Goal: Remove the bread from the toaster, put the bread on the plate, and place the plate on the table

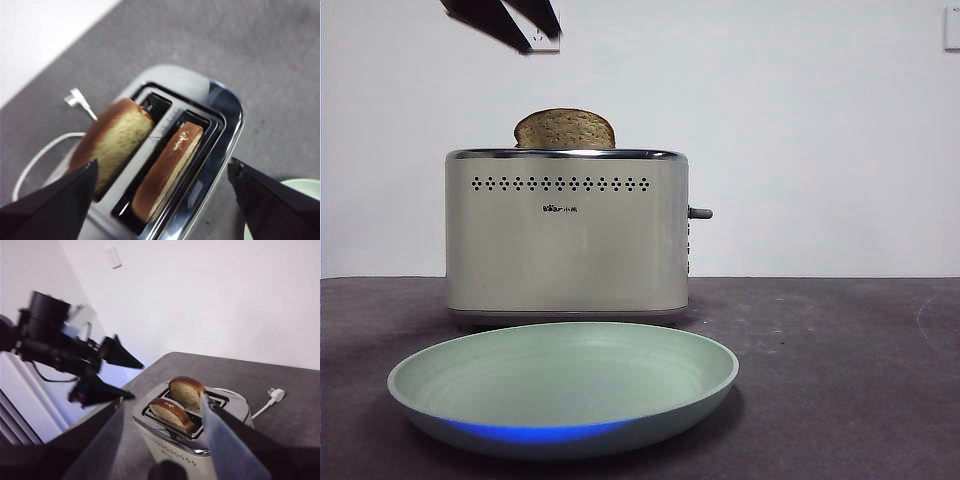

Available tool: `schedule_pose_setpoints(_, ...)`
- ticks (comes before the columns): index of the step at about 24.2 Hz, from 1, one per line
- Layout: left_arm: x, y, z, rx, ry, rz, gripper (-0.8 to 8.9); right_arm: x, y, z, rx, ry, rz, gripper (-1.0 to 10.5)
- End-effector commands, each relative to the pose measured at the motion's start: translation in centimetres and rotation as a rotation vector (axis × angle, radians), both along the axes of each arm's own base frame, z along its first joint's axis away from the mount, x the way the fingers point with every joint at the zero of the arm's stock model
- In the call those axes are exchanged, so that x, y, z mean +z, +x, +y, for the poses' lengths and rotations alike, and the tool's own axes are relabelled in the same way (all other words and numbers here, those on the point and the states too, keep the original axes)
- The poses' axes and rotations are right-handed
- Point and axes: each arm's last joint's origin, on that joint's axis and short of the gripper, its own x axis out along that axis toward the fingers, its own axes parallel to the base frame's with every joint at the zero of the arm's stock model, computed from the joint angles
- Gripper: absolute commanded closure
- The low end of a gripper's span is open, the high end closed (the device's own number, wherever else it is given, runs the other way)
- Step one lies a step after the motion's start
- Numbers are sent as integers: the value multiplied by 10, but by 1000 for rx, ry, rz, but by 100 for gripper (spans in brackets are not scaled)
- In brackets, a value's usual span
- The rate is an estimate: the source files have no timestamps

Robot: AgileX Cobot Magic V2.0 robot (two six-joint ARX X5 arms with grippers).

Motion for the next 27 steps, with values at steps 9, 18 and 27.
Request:
schedule_pose_setpoints(9,-47,34,-23,-42,92,64,378,-4,0,0,2,-36,17,690)
schedule_pose_setpoints(18,-63,45,-26,-31,109,82,820,-6,-1,0,2,-38,40,690)
schedule_pose_setpoints(27,34,-6,-12,27,9,-103,820,-21,4,1,6,-83,154,691)
